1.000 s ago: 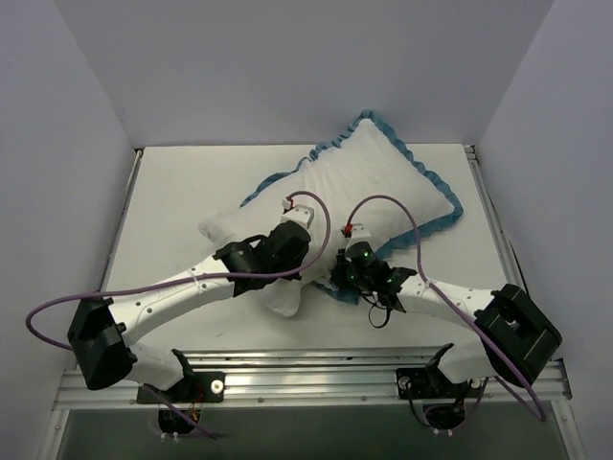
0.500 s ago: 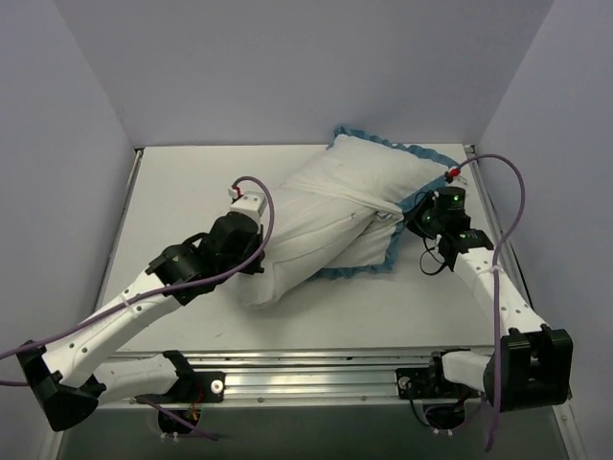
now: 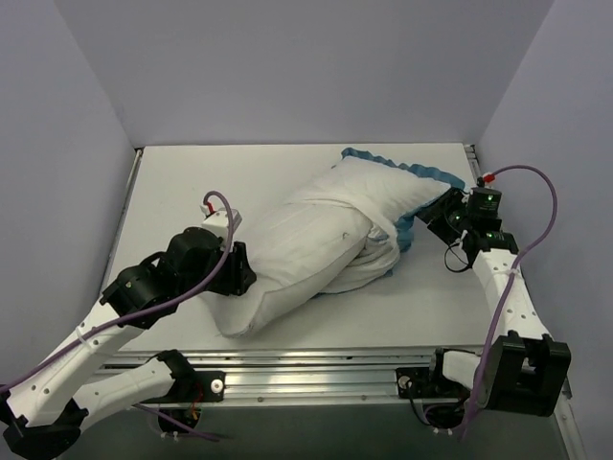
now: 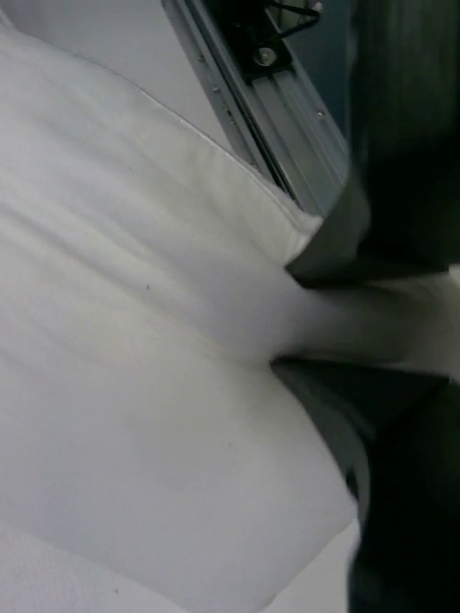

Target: Remove the pillowcase from the pillow

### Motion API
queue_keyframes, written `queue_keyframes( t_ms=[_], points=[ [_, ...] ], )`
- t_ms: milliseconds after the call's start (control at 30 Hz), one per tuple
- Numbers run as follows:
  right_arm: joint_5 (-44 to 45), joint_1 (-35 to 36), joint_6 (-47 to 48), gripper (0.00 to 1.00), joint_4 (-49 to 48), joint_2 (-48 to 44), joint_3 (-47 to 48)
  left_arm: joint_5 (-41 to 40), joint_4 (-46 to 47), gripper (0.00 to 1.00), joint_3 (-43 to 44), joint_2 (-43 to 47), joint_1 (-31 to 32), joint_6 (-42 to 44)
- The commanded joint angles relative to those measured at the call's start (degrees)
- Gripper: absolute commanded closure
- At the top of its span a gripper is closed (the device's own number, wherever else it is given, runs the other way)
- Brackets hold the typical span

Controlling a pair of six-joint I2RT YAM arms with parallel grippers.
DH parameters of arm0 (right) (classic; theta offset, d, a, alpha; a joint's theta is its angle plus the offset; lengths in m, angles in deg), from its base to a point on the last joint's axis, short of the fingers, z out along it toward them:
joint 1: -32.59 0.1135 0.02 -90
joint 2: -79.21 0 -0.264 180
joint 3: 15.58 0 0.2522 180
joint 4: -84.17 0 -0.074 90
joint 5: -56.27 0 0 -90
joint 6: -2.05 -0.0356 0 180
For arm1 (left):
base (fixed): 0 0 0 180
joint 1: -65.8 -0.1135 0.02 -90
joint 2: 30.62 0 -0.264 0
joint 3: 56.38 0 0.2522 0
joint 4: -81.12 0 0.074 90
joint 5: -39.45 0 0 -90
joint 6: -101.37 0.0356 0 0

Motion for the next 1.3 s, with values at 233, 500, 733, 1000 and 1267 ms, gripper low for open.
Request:
queue_keyframes(
  t_ms=[233,500,733,1000,1267],
  points=[
    [5.5,6.5,10.7,0.17,9.6,-10.0,9.1,13.0,4.1,0.06,10.7,-8.9,-2.2,2.4],
    [-0.2,15.6,13.9,0.11,7.2,-10.4,8.3,19.4,10.0,0.06,18.4,-25.3,-15.3,4.7],
    [4.1,26.4,15.9,0.07,5.4,-7.9,9.5,26.5,11.9,0.06,19.7,-37.8,-20.2,7.4],
    [8.6,34.7,16.7,0.07,4.0,-2.6,11.8,37.0,18.3,0.11,16.3,-47.2,-21.5,5.0],
    [13.7,36.6,20.4,0.08,5.4,4.6,20.1,36.5,18.7,0.98,17.2,-44.3,-21.0,7.8]
  ],
)
